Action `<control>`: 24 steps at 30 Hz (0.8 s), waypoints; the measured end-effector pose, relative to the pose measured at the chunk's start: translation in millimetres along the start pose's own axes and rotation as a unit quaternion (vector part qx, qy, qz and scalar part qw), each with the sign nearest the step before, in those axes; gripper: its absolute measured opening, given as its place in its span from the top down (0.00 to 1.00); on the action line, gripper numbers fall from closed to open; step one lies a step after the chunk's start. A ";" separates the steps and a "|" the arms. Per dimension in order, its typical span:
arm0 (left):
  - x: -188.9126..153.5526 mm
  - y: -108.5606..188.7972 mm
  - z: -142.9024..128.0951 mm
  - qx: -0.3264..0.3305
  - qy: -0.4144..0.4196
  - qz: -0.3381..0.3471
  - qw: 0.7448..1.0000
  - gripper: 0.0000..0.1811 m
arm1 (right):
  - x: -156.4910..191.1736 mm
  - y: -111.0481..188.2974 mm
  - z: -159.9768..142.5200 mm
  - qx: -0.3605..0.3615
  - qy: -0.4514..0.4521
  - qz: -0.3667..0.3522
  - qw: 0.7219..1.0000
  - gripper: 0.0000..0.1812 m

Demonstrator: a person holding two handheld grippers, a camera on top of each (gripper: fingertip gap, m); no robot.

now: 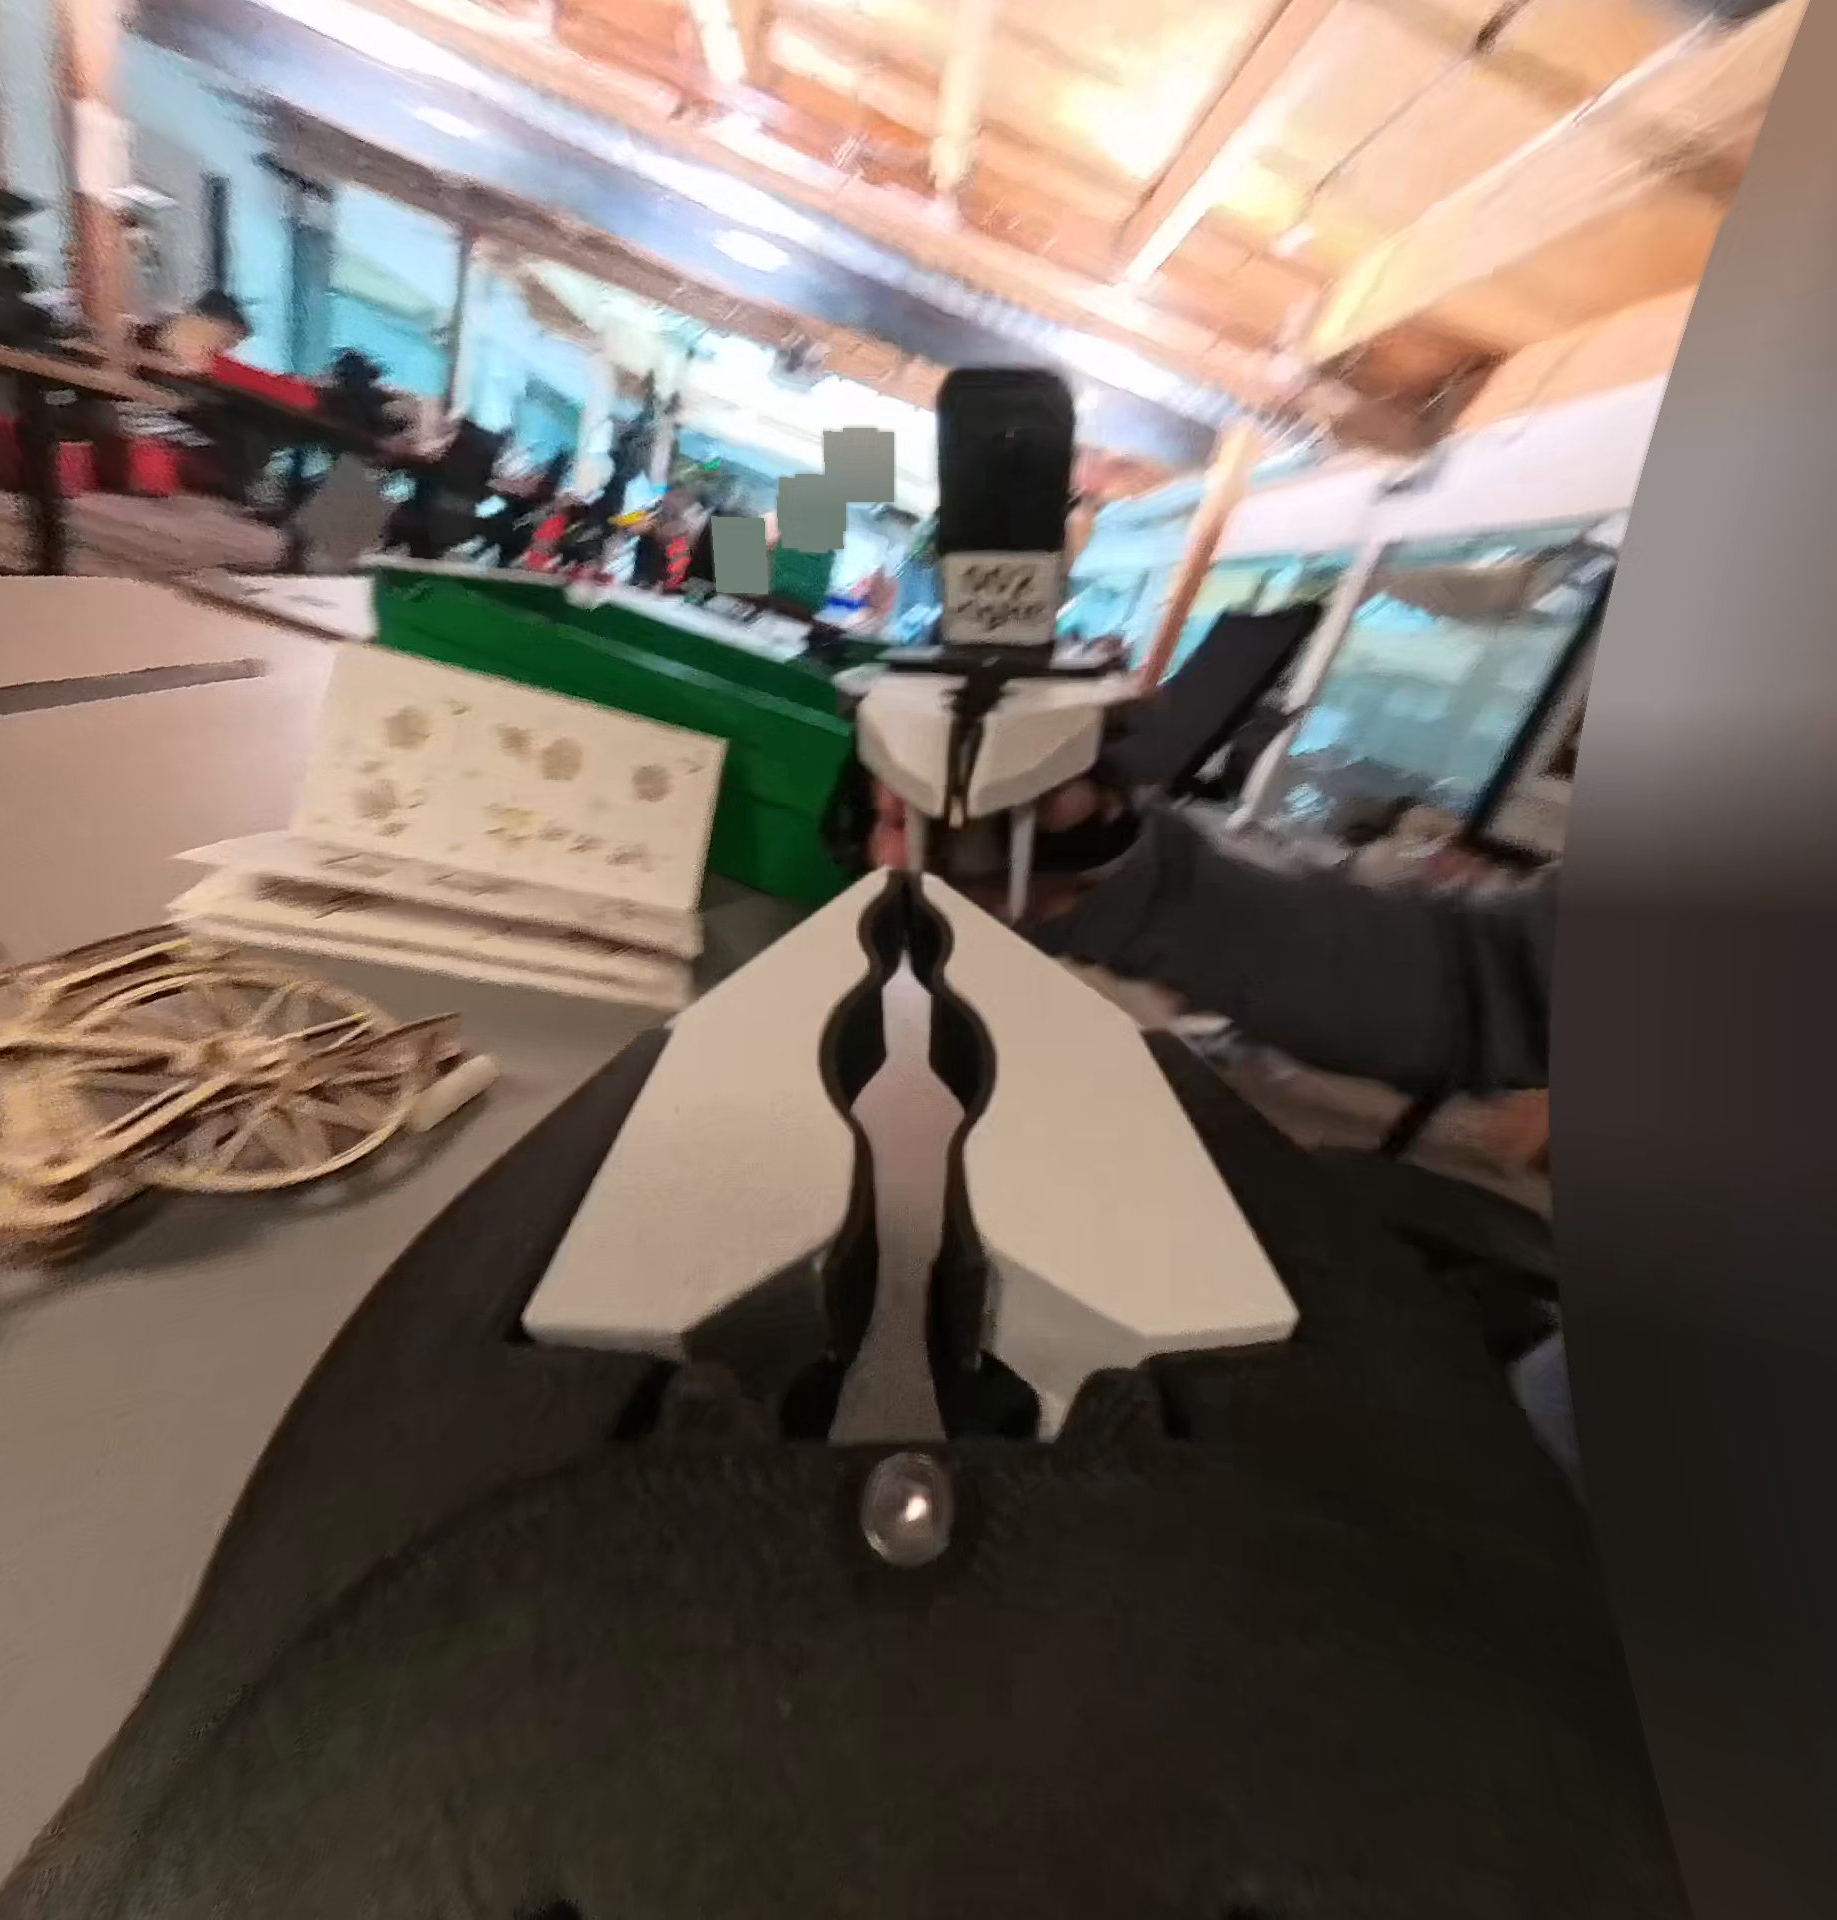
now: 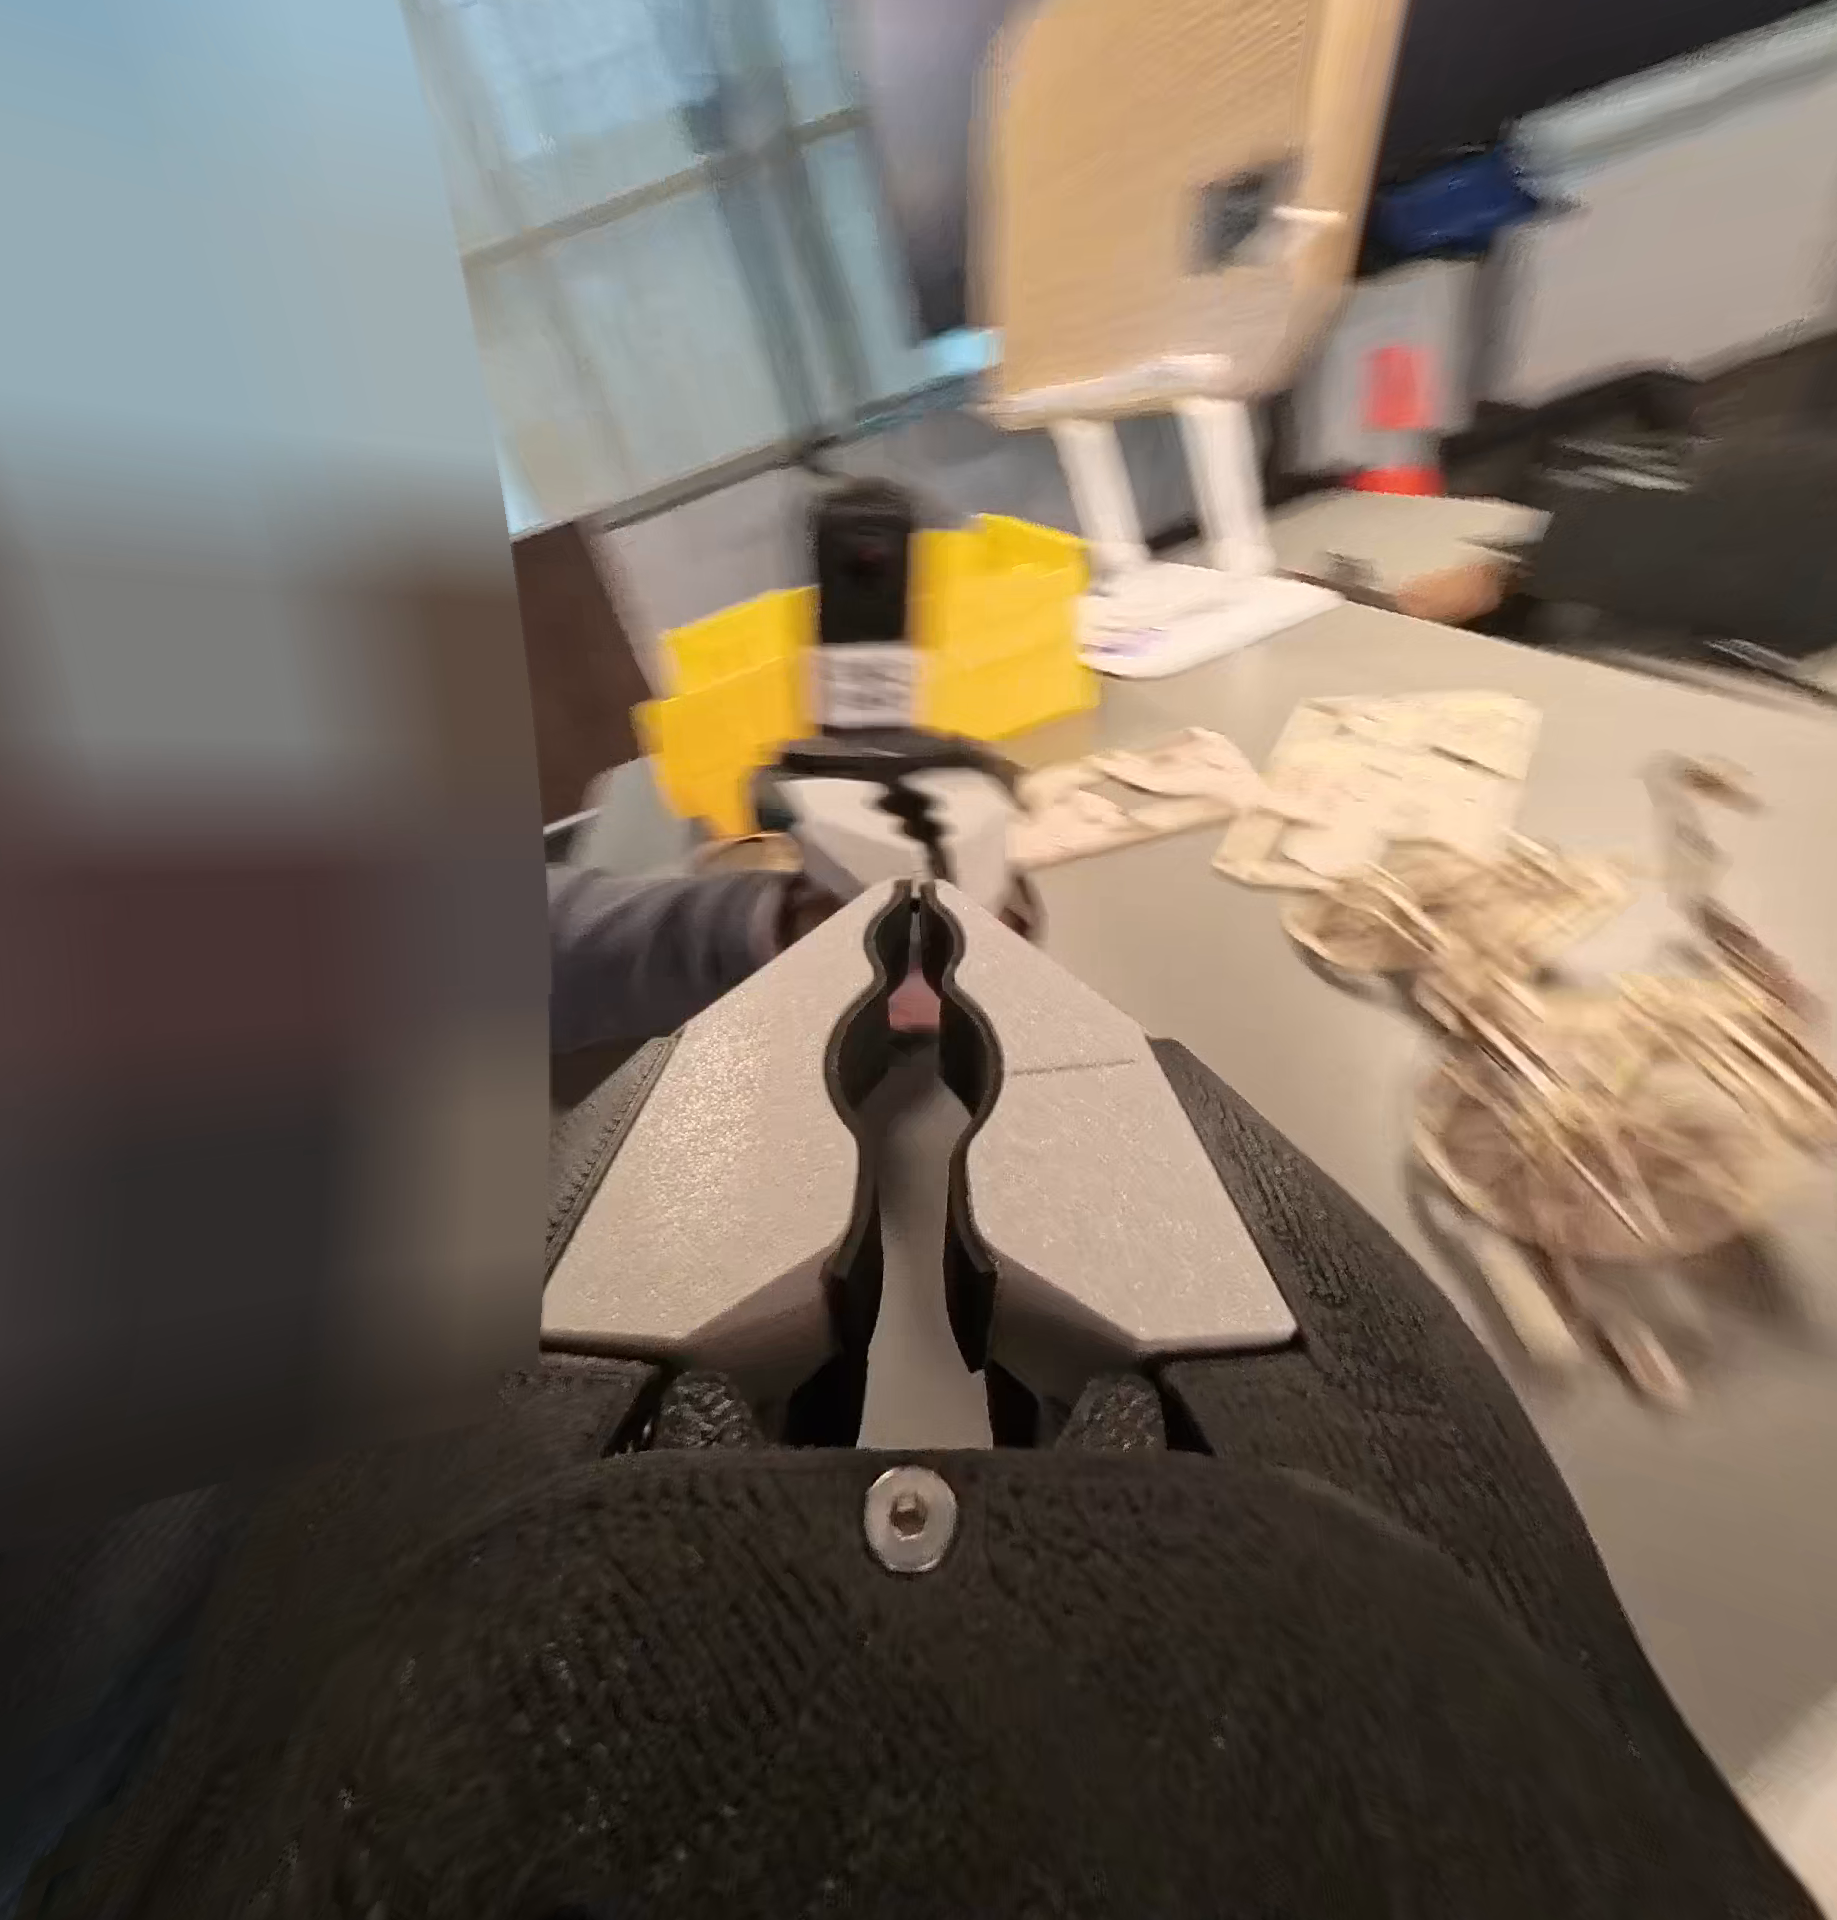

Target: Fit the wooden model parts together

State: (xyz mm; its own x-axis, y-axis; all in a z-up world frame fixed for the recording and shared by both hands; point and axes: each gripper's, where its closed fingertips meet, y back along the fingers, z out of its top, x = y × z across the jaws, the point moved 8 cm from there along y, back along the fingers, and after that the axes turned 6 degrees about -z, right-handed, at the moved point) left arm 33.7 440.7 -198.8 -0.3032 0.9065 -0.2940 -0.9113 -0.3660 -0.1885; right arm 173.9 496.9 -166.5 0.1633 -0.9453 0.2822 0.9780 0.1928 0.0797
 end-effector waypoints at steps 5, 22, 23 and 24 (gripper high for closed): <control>5.8 -15.1 -21.8 0.180 0.008 0.064 0.982 0.83 | -11.9 25.6 -29.8 0.046 -0.035 -0.144 0.988 1.00; -19.8 -58.6 -72.3 0.369 0.108 0.085 0.919 0.70 | -16.7 59.9 -69.3 0.050 -0.139 -0.152 0.977 1.00; -19.7 -58.6 -72.6 0.364 0.110 0.086 0.921 0.70 | -15.8 59.7 -68.8 0.055 -0.118 -0.150 0.980 1.00; -18.5 -57.4 -71.5 0.357 0.100 0.091 0.924 0.71 | -13.6 59.3 -67.3 0.055 -0.091 -0.139 0.985 1.00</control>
State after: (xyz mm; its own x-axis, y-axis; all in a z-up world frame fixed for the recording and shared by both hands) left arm 111.5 429.8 -249.5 -0.4776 0.7597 -0.4412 -0.8235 -0.2121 0.5262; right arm 238.4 503.4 -229.9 -0.1454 -0.9044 0.4012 0.9601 -0.0310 0.2780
